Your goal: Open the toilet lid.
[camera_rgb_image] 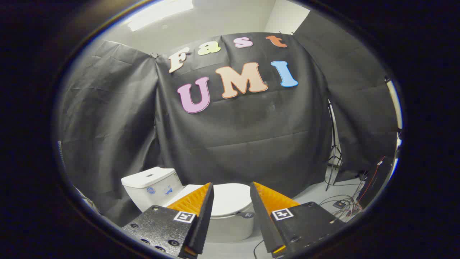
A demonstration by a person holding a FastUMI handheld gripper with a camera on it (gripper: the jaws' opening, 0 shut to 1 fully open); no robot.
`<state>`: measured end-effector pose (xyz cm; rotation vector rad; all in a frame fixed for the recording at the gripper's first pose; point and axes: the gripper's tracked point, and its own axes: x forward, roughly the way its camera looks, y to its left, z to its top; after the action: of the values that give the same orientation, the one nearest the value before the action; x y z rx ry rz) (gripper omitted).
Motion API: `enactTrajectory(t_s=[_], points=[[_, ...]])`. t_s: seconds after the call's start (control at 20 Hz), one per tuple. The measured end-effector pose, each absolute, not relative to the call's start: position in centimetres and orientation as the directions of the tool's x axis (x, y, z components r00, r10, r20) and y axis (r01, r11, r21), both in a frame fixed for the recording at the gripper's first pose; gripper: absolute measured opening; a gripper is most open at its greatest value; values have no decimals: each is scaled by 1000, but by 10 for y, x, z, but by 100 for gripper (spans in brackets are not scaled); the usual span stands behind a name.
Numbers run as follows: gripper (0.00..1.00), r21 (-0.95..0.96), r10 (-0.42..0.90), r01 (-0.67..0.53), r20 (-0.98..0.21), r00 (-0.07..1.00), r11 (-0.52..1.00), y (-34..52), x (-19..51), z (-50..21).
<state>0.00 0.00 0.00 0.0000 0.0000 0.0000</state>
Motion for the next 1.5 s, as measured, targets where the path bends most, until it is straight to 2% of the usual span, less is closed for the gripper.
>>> enactTrajectory(t_s=[1.5], points=[[63, 51, -2, 3, -6, 1000, 999, -3, 2, 6]])
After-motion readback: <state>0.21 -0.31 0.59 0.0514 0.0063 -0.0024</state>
